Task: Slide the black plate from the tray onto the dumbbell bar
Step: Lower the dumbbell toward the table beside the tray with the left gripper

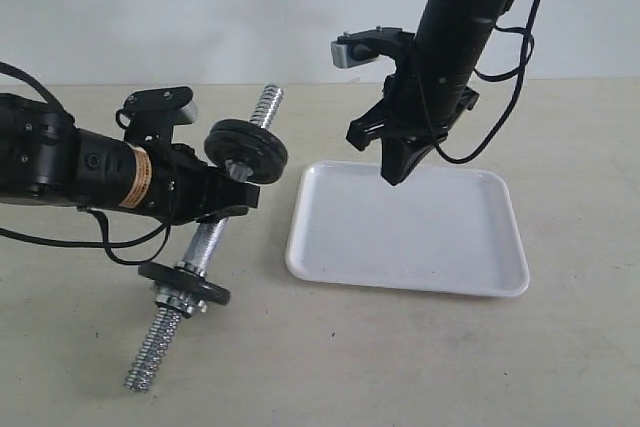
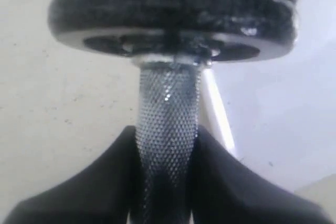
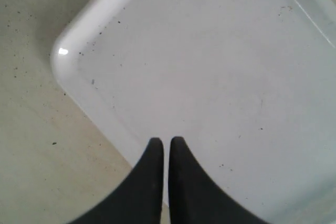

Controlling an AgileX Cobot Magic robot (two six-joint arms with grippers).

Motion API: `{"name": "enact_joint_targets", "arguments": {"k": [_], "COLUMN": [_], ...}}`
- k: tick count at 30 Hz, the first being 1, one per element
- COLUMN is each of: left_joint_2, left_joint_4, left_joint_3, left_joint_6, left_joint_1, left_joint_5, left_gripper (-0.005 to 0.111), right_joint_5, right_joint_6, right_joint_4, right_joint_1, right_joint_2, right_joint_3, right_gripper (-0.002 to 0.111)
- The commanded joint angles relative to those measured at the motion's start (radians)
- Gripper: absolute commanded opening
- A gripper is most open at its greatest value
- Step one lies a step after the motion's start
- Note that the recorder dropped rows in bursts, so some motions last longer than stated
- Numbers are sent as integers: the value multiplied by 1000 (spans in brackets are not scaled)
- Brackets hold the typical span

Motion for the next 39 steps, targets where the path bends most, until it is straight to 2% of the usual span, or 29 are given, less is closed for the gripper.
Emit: {"name": "enact_joint_targets", "arguments": {"k": [1, 9, 16, 23, 29, 39], "left_joint_2": [-59, -59, -27, 23, 73, 75], "left_joint_4": [-40, -40, -40, 113, 333, 341], "left_joint_3": [-86, -94, -97, -98, -150, -189], "left_joint_6": [-37, -37, -77, -206, -421, -465], "left_joint_1": [10, 10, 10, 10, 10, 10], "left_joint_5": [10, 59, 43, 9, -31, 43], "left_gripper": [4, 4, 4, 4, 4, 4], "right_joint_5": [8, 9, -27, -29, -27, -27], "right_joint_6": [-10, -21, -40, -40, -40, -40], "right_joint_4": [2, 6, 3, 3, 2, -5], "right_joint_1": [4, 12, 86, 88, 88, 88], "right_joint_2": [-37, -47, -47, -47, -47, -47], "right_joint_3": [-4, -4, -4, -4, -4, -4], "right_gripper": [0, 0, 0, 0, 0, 0]}}
